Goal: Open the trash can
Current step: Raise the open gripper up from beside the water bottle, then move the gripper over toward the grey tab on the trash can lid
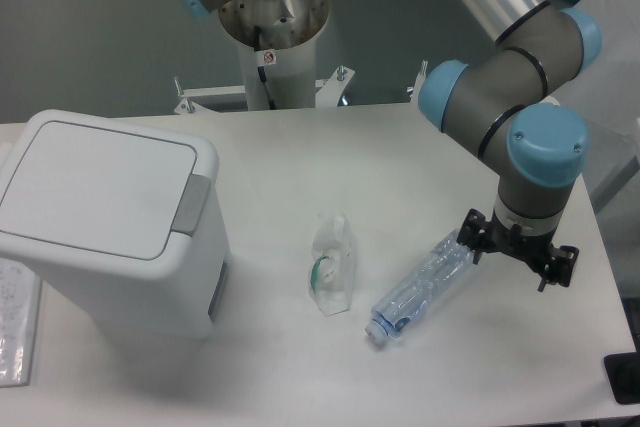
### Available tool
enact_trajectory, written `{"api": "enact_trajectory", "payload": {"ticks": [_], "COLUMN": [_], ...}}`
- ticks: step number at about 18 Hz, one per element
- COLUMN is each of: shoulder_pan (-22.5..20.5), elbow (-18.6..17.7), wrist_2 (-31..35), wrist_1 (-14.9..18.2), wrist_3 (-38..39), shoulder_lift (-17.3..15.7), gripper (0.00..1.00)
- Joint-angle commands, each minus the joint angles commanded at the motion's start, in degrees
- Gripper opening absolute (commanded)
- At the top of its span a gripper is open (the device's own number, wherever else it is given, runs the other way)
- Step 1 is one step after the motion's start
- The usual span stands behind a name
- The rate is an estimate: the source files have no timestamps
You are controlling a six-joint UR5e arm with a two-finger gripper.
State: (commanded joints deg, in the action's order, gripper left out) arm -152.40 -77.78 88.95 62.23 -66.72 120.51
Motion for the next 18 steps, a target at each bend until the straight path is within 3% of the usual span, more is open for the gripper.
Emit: {"api": "enact_trajectory", "payload": {"ticks": [8, 12, 14, 18], "shoulder_pan": [2.89, 6.23, 7.55, 9.05], "elbow": [-1.85, -1.94, -2.03, -1.85], "wrist_2": [-7.47, -8.09, -9.14, -15.11], "wrist_1": [-0.09, -0.79, -0.79, -0.71], "wrist_3": [18.79, 21.27, 26.61, 33.48], "shoulder_lift": [-5.46, -7.13, -8.88, -12.48], "gripper": [1.00, 1.00, 1.00, 1.00]}}
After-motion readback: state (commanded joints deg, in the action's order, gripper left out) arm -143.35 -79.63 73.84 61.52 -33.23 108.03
